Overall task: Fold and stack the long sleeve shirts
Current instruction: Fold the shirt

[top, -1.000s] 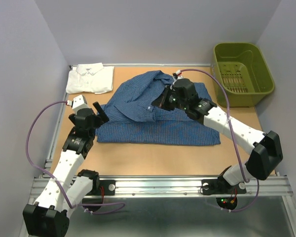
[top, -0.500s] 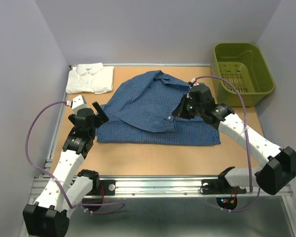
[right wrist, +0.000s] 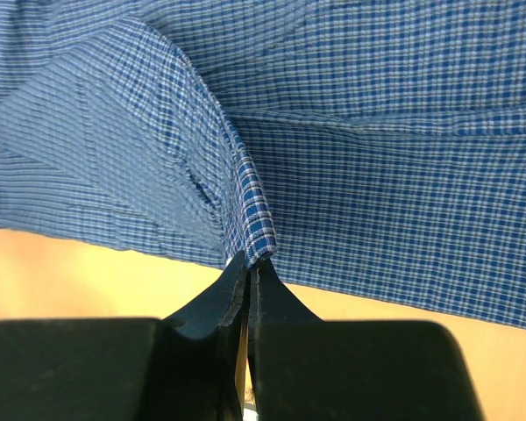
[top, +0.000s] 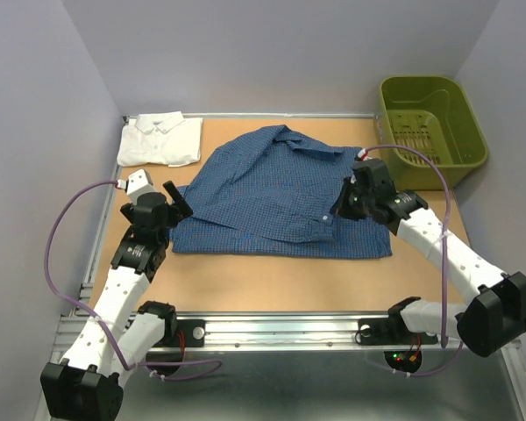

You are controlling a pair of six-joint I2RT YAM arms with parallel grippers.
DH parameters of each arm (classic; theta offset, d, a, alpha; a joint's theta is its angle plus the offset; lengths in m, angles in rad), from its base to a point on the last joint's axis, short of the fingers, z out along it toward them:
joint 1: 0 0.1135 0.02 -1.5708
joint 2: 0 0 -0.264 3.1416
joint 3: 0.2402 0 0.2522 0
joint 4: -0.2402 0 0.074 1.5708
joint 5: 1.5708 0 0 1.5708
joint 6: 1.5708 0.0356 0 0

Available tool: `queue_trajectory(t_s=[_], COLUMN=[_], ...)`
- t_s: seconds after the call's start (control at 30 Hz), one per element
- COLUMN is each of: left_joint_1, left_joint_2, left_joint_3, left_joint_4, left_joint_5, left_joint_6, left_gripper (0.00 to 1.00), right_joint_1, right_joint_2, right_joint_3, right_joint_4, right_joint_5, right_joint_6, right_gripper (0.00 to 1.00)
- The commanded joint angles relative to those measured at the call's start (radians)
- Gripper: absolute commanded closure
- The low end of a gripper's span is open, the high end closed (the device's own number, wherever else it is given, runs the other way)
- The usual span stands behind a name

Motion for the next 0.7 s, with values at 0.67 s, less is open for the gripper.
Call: queue_trajectory(t_s=[0.67], left_joint_1=[0.004], left_joint_2=[0.003], left_joint_3=[-0.008], left_joint_4=[0.013], left_joint_5=[-0.020], left_joint_6=[-0.005], left_gripper=[0.02], right_joint_1=[-0.045], right_joint_2=[0.106], right_joint_3=[-0.078], right_joint_4=[-0.037], right_joint_5=[0.242], right_joint_6=[-0.018], right_gripper=[0.99])
